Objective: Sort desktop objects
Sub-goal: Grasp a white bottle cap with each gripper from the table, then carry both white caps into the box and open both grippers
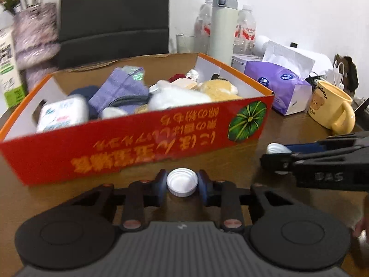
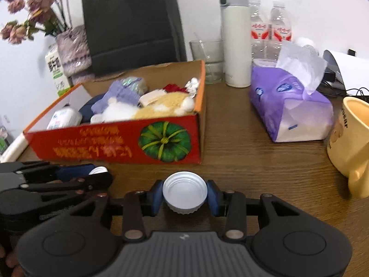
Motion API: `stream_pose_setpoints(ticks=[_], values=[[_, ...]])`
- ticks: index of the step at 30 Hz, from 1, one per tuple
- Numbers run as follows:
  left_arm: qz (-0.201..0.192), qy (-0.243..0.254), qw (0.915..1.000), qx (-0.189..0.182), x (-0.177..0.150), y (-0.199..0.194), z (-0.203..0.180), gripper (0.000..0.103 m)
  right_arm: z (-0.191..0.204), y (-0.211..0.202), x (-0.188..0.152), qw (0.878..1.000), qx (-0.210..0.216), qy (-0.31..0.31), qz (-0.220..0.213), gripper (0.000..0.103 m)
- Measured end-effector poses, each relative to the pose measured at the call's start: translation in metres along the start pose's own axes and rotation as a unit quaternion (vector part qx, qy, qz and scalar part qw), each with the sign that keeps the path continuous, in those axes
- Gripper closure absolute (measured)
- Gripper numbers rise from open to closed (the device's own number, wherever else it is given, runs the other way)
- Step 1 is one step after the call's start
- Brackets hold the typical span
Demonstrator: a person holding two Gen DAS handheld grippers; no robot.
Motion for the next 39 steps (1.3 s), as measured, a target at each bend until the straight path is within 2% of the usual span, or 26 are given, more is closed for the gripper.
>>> stream_pose_setpoints(ticks=[4, 10, 14, 16, 20, 25, 30, 32, 36, 39], values=[[-0.012, -0.031, 0.9993, 0.015, -0.019, -0.041, 0.013, 0.074, 0.021, -0.017, -0.006, 0.999, -0.008, -0.038, -0.019, 0.064], [-0.044, -0.073, 0.9957, 0.036, -0.056, -0.119, 0.035, 0.074, 0.051, -0.075, -0.036, 0.997, 0.012, -0.021, -0.068, 0.064], [-0.053, -0.073, 0.9944, 0.055, -0.084, -0.158, 0.034, 0.074, 0.068, -0.110, -0.077, 0.996, 0.031, -0.004, -0.081, 0.064], [-0.060, -0.073, 0.9931, 0.070, -0.100, -0.177, 0.034, 0.074, 0.073, -0.129, -0.096, 0.996, 0.024, -0.005, -0.080, 0.064], [-0.062, -0.068, 0.9929, 0.075, -0.126, -0.205, 0.033, 0.074, 0.087, -0.163, -0.128, 0.996, 0.015, -0.031, -0.084, 0.064], [-0.072, -0.078, 0.9917, 0.072, -0.137, -0.227, 0.036, 0.074, 0.100, -0.182, -0.144, 0.994, 0.003, -0.049, -0.094, 0.064], [-0.103, -0.077, 0.9892, 0.071, -0.127, -0.242, 0.040, 0.074, 0.112, -0.189, -0.134, 0.991, 0.017, -0.060, -0.116, 0.064], [-0.102, -0.084, 0.9895, 0.059, -0.115, -0.240, 0.046, 0.074, 0.115, -0.188, -0.127, 0.990, 0.017, -0.070, -0.118, 0.064], [-0.098, -0.089, 0.9912, 0.008, -0.058, -0.229, 0.072, 0.074, 0.107, -0.192, -0.083, 0.986, 0.011, -0.085, -0.144, 0.064], [-0.113, -0.076, 0.9906, 0.012, 0.000, -0.214, 0.095, 0.074, 0.093, -0.193, -0.032, 0.980, 0.010, -0.073, -0.183, 0.064]])
Point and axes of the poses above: each gripper's, at about its wrist camera, not at the fingertips, and y roughly the way its jaws point, z to its left, x to its top, the point moved 2 cm from there along y, roughly the way its jaws point, and after that the axes turned 5 degrees about x, right-handed, at the moved point
